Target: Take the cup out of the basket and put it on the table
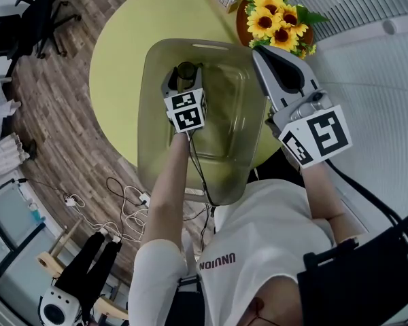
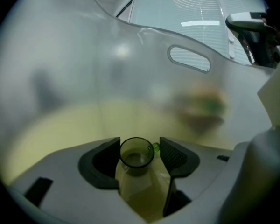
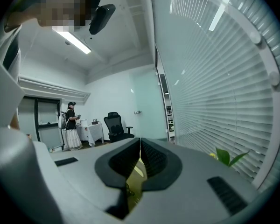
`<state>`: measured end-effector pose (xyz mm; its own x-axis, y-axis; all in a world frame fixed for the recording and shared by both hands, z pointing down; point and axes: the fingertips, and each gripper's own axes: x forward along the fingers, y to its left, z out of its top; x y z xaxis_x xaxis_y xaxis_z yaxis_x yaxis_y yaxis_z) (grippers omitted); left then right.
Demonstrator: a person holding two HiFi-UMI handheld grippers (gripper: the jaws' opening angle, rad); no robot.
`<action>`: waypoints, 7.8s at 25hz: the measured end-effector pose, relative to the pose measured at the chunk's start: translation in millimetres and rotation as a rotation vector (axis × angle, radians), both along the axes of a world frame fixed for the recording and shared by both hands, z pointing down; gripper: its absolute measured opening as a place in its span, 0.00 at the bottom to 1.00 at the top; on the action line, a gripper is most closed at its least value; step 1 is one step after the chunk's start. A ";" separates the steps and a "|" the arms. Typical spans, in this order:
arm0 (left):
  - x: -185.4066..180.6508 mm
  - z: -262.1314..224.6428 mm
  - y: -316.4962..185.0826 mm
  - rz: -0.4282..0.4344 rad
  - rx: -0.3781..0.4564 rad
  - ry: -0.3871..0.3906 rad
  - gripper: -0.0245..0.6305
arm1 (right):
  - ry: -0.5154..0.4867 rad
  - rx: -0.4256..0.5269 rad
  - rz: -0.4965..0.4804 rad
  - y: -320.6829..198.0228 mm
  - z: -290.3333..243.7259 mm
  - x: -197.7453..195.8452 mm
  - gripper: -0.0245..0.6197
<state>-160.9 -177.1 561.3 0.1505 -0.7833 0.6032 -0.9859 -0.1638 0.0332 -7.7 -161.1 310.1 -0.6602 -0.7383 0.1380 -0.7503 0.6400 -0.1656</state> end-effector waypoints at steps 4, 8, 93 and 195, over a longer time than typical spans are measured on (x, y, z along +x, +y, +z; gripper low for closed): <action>-0.7 2.2 -1.0 0.000 0.007 -0.021 0.44 | 0.000 -0.002 0.002 -0.8 0.5 0.7 0.07; -0.8 2.6 -3.6 0.007 0.021 -0.033 0.44 | 0.001 -0.004 0.002 -1.5 0.3 -0.7 0.07; -3.1 -65.8 11.2 -0.042 0.088 0.003 0.42 | -0.036 0.014 -0.078 5.6 -18.0 -17.9 0.07; 6.8 -233.8 41.3 -0.008 0.435 -0.031 0.42 | -0.041 0.070 -0.169 12.1 -34.6 -49.1 0.07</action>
<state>-154.1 -135.8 327.5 0.1303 -0.9666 0.2206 -0.9867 -0.1482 -0.0669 -56.8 -148.9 275.5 -0.7794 -0.6236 0.0610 -0.6251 0.7671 -0.1444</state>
